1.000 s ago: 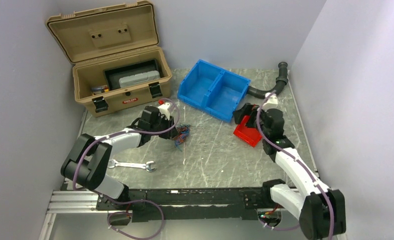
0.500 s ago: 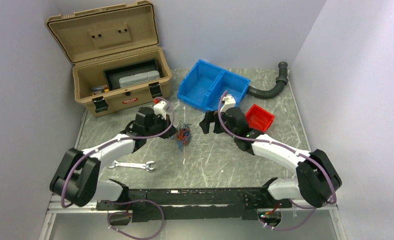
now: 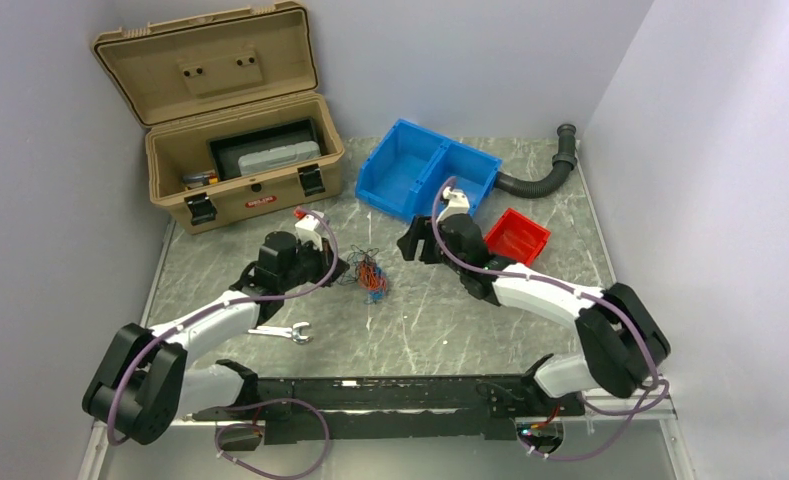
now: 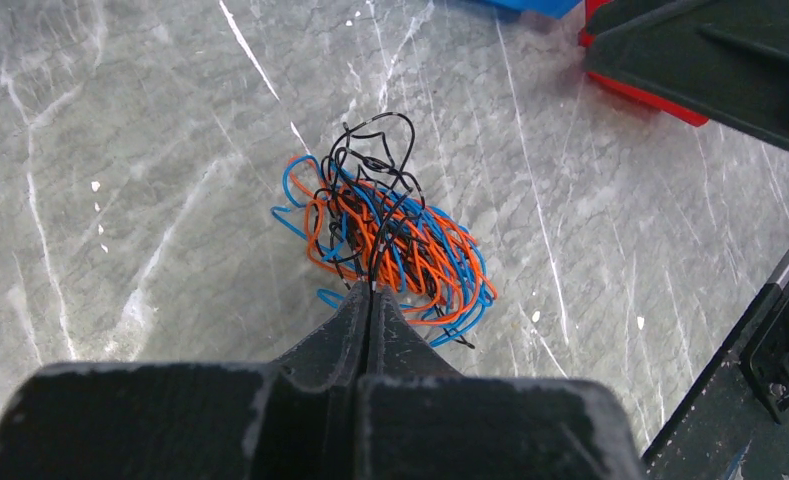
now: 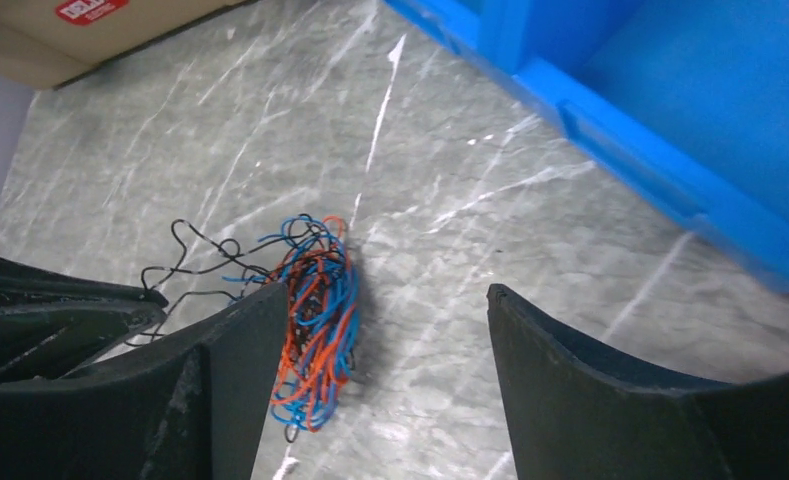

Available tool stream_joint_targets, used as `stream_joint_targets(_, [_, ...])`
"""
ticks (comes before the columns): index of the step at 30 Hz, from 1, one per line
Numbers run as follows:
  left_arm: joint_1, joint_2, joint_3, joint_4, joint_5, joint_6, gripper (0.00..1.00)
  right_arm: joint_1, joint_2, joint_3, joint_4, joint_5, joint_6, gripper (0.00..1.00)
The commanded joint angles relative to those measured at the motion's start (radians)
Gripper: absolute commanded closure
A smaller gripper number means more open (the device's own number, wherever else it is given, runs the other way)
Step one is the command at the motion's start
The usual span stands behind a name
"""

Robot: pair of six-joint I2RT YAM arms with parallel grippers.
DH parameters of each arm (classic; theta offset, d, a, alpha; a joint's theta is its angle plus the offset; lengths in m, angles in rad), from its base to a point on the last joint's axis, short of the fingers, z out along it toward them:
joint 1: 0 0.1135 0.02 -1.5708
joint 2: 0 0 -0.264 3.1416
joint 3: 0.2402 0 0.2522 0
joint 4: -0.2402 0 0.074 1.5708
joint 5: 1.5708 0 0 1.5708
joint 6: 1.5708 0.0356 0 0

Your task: Untangle the cables

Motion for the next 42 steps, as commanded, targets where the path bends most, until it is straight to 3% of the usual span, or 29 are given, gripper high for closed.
stream_joint_targets(1, [-0.003,0.013,0.026,0.05,-0.004,-0.008,1.0,0.023,0.107,0.087,0.043,-0.124,0.041,0.27])
stream_joint_targets(3, [-0.004,0.02,0.03,0.045,-0.004,-0.005,1.0,0.051,0.143,0.096,0.078,-0.157,0.027,0.33])
stream_joint_targets(9, [-0.004,0.029,0.04,0.021,-0.03,0.001,1.0,0.092,0.248,0.151,0.06,-0.228,-0.041,0.36])
stream_joint_targets(18, [-0.004,0.029,0.042,0.017,-0.038,0.003,1.0,0.147,0.342,0.199,0.016,-0.222,-0.109,0.56])
stream_joint_targets(22, [-0.003,0.031,0.047,0.007,-0.039,0.006,1.0,0.166,0.369,0.223,0.006,-0.229,-0.118,0.56])
stream_joint_targets(24, [-0.004,0.029,0.046,0.006,-0.04,0.008,1.0,0.173,0.38,0.231,-0.01,-0.217,-0.12,0.63])
stream_joint_targets(27, [-0.003,0.019,0.046,-0.005,-0.059,0.011,1.0,0.176,0.392,0.254,-0.069,-0.167,-0.115,0.93])
stream_joint_targets(28, [-0.003,0.012,0.046,-0.012,-0.068,0.01,1.0,0.176,0.385,0.253,-0.085,-0.131,-0.103,1.0])
stream_joint_targets(29, [-0.004,0.004,0.044,-0.019,-0.082,0.006,1.0,0.175,0.367,0.239,-0.086,-0.095,-0.088,1.0])
stream_joint_targets(32, [-0.004,-0.033,0.034,-0.058,-0.188,-0.009,1.0,0.171,0.283,0.181,-0.109,0.039,-0.059,1.0])
stream_joint_targets(38, [-0.002,-0.148,0.002,-0.191,-0.552,-0.088,1.0,0.112,0.12,0.117,-0.265,0.294,0.051,1.0])
stream_joint_targets(42, [0.008,-0.216,-0.03,-0.223,-0.661,-0.14,1.0,0.058,0.008,0.043,-0.333,0.386,0.14,1.0])
